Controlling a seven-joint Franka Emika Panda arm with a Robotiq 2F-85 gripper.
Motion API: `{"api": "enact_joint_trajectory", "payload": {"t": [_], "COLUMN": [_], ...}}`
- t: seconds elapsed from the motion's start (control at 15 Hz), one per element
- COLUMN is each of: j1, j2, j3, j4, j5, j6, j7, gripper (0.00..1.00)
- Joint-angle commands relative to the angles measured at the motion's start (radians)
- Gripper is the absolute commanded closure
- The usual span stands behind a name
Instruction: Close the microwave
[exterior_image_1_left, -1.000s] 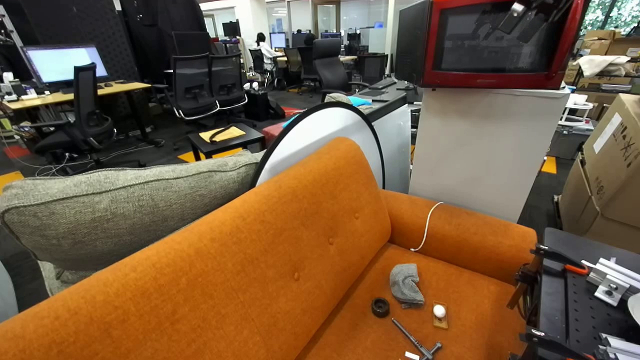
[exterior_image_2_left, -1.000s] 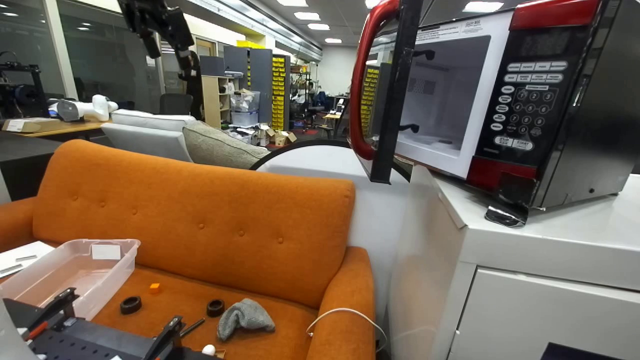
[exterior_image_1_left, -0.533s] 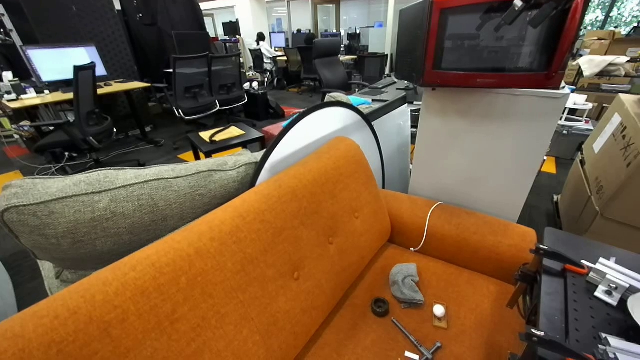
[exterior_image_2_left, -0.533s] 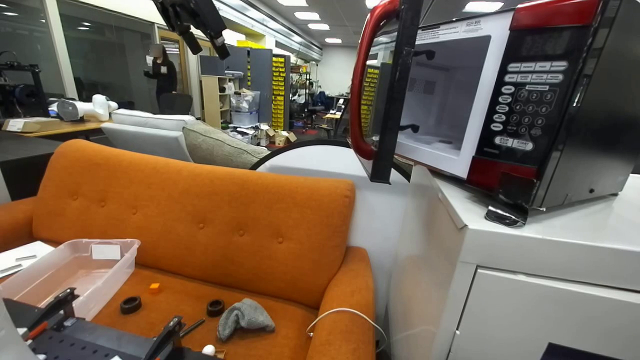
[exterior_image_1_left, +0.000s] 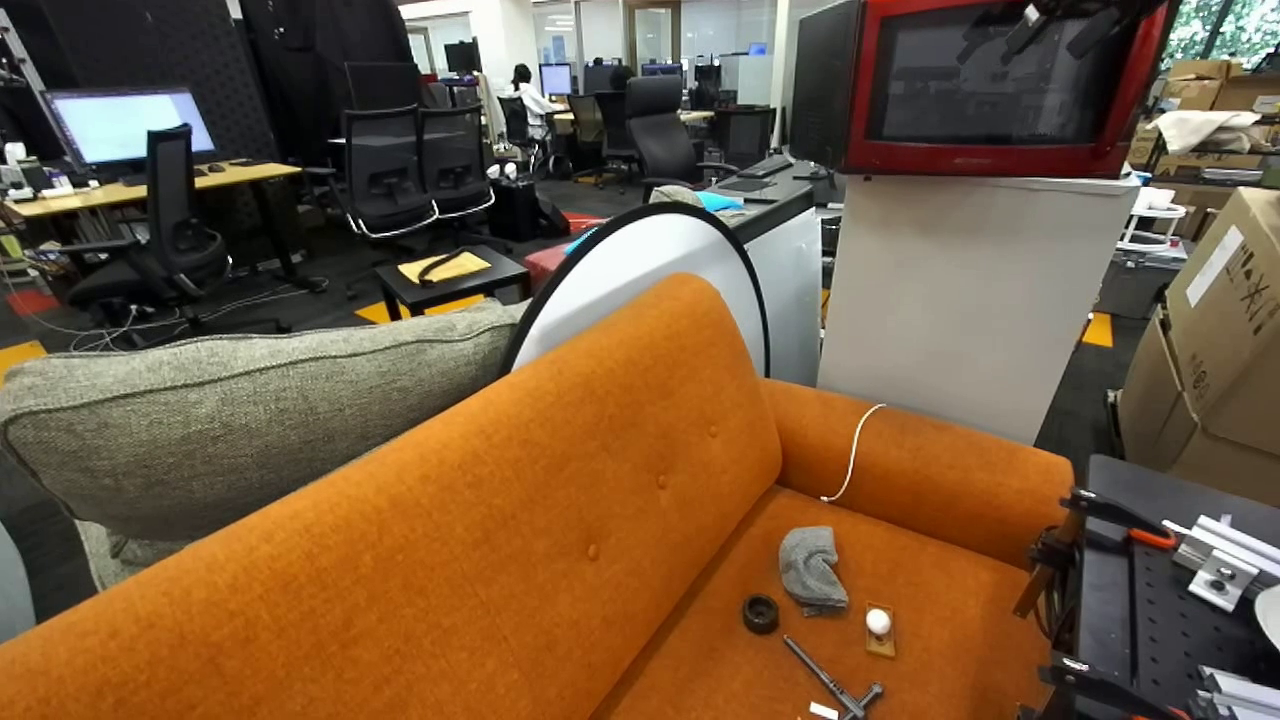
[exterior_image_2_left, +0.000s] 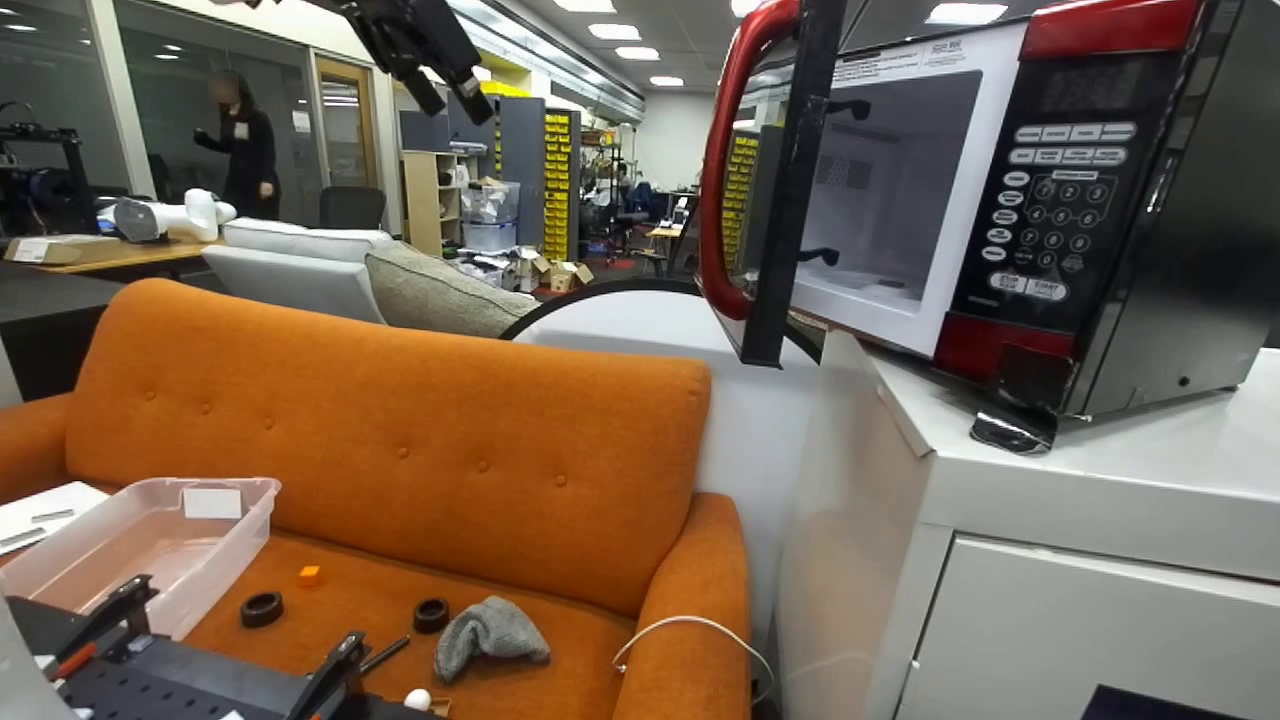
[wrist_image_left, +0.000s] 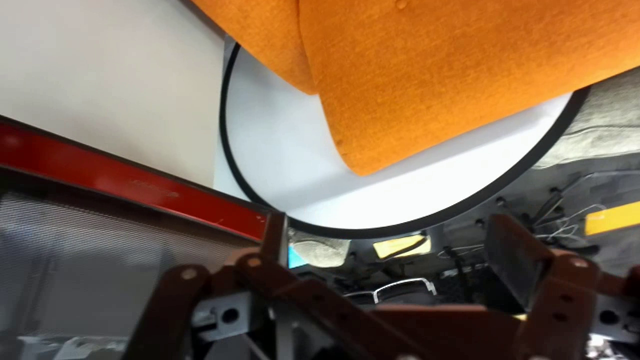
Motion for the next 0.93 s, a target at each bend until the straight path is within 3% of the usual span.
{"api": "enact_joint_trajectory", "payload": {"t": [0.0, 0.33, 0.87], "j1": [-0.153, -0.396, -0.802], "j2": [0.033, 0.047, 0.015], "j3": [0.012, 0.066, 0.306], "j4": [-0.052, -0.068, -0.09], "j5": [-0.075, -0.145, -0.165], "j6": [0.15, 0.296, 0.401], "j7": [0.085, 0.21, 0.42], "gripper": [0.0, 0.0, 0.0]}}
